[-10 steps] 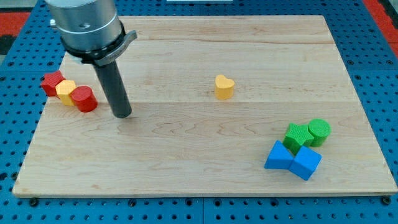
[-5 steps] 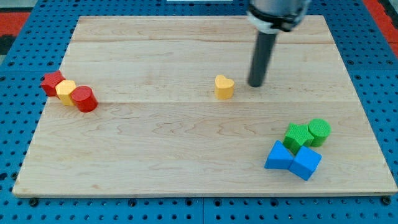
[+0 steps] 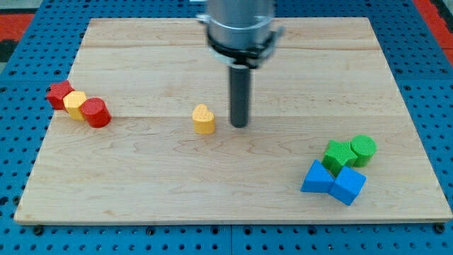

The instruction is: Move the heart into the red circle

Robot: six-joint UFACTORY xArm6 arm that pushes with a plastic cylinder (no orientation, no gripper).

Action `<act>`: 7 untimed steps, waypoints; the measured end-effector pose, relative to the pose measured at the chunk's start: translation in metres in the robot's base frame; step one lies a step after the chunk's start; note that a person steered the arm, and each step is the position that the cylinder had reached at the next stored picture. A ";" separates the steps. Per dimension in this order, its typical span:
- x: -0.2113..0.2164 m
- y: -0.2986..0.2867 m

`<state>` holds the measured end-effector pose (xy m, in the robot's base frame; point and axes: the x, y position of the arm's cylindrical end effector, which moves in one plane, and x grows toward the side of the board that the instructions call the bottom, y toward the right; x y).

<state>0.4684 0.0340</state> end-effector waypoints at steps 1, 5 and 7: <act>-0.005 -0.047; -0.028 -0.133; -0.031 -0.184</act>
